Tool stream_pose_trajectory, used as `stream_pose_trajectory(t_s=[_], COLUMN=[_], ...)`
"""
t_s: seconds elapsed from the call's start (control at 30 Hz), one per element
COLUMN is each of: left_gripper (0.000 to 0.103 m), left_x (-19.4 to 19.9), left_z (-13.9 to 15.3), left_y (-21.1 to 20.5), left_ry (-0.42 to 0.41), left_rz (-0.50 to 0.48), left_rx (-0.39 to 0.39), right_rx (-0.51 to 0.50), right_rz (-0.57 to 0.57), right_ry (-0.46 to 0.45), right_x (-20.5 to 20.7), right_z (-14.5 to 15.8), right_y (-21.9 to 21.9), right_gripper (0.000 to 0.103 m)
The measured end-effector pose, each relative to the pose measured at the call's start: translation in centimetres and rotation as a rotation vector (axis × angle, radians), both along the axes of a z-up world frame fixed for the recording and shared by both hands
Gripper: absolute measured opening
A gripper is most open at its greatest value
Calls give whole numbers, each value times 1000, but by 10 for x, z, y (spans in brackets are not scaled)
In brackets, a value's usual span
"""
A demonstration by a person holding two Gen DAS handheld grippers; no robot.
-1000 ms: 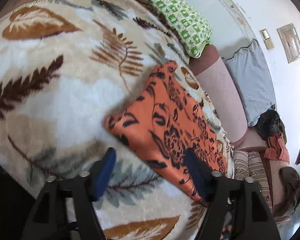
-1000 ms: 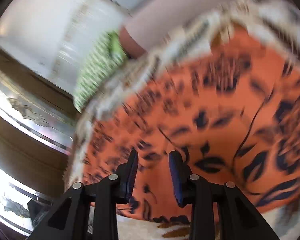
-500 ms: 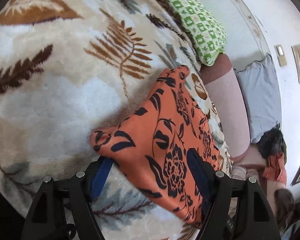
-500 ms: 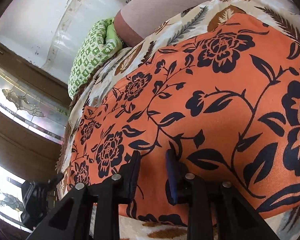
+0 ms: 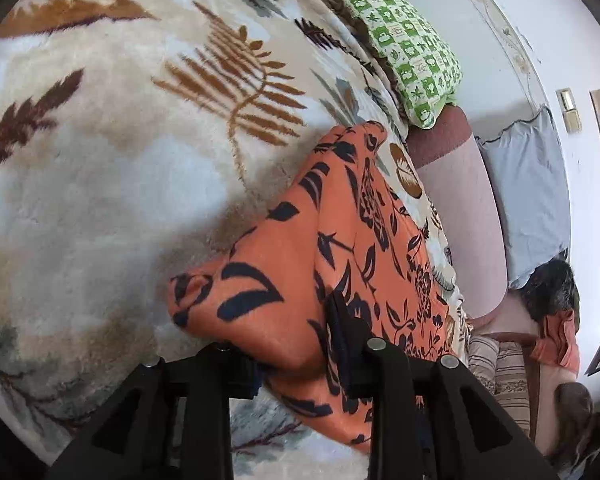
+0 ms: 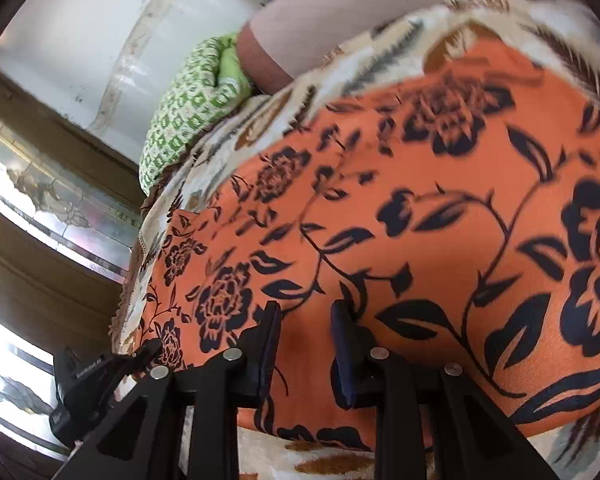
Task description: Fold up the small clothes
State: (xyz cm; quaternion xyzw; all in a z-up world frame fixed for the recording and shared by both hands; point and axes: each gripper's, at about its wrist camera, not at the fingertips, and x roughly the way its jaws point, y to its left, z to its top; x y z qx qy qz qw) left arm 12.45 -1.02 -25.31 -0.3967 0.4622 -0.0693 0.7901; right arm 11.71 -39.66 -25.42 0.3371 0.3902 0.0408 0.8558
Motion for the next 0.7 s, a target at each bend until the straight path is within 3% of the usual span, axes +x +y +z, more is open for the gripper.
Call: stream_pose_trajectory(t_s=[0.07,0.17,0.23,0.33,0.37,0.47,0.6,0.7], left_gripper=[27,18,16,14,14,14,14,14], left_x=[1,3,4,5,4,1,-7,-15], left_z=[5,15,21,34,42,67,102,127], left_y=[-4,-12,-14,-19,-22,-36,-66,-97], left_ry=[-14,-54,-75,-119,-143,-217,-315,-385], left_rz=[-6,-36,-54,-86,-102,-153,-231,-296], left_rx=[23,83,99,122,129,173,232,266], right_rx=[-22,-66,-57,-22,-31,-9,173,211], right_rz=[-8,-10,-5,13,-11,2,-26,-94], right_ry=[-64,-122,-98,62,45,60,58,-8], right_x=[3,18,33,56,55,52,33,9], right_z=[13,24,17,-23,-25,-21,-15,1], right_y=[2,5,6,9,7,4,-26,-58], right_gripper=[28,28,28,26,17,17,20,20])
